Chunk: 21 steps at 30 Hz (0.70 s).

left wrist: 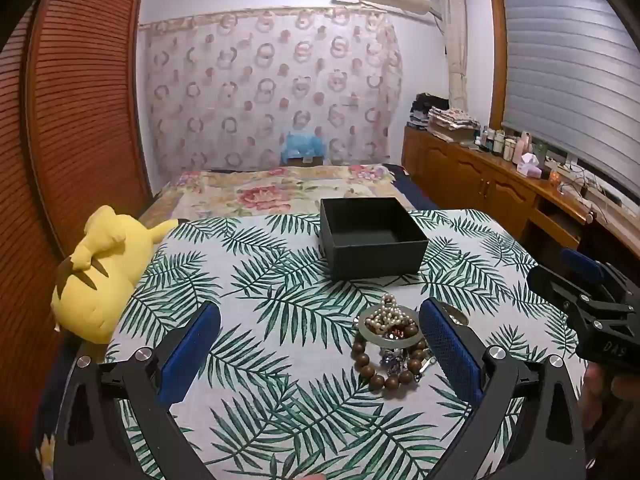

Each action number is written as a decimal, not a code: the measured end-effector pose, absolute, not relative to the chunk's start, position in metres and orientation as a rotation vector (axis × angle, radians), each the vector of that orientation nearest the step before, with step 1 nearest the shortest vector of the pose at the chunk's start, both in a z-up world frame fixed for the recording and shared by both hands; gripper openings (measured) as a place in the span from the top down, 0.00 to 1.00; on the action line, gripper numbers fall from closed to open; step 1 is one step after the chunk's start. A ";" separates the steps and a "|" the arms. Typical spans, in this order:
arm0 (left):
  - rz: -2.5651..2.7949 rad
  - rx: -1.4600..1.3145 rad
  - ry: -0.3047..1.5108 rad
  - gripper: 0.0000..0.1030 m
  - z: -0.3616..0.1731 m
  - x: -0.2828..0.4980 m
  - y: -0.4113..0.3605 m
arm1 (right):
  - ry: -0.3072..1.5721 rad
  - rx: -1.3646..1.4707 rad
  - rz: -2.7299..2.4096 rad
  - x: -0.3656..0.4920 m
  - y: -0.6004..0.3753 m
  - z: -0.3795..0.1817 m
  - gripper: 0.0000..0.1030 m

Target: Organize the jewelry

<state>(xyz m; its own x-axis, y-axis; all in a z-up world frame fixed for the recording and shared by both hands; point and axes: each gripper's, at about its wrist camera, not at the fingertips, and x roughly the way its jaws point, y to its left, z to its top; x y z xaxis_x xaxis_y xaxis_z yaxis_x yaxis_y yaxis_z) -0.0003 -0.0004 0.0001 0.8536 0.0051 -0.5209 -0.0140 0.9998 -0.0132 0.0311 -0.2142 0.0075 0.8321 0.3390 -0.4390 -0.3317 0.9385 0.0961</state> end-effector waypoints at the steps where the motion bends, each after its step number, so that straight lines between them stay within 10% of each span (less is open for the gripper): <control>1: 0.010 -0.017 0.549 0.06 0.000 0.000 0.000 | 0.468 0.018 0.356 0.031 -0.214 0.008 0.02; 21: 0.009 -0.022 0.545 0.06 0.000 0.000 0.000 | 0.468 0.021 0.358 0.031 -0.215 0.009 0.02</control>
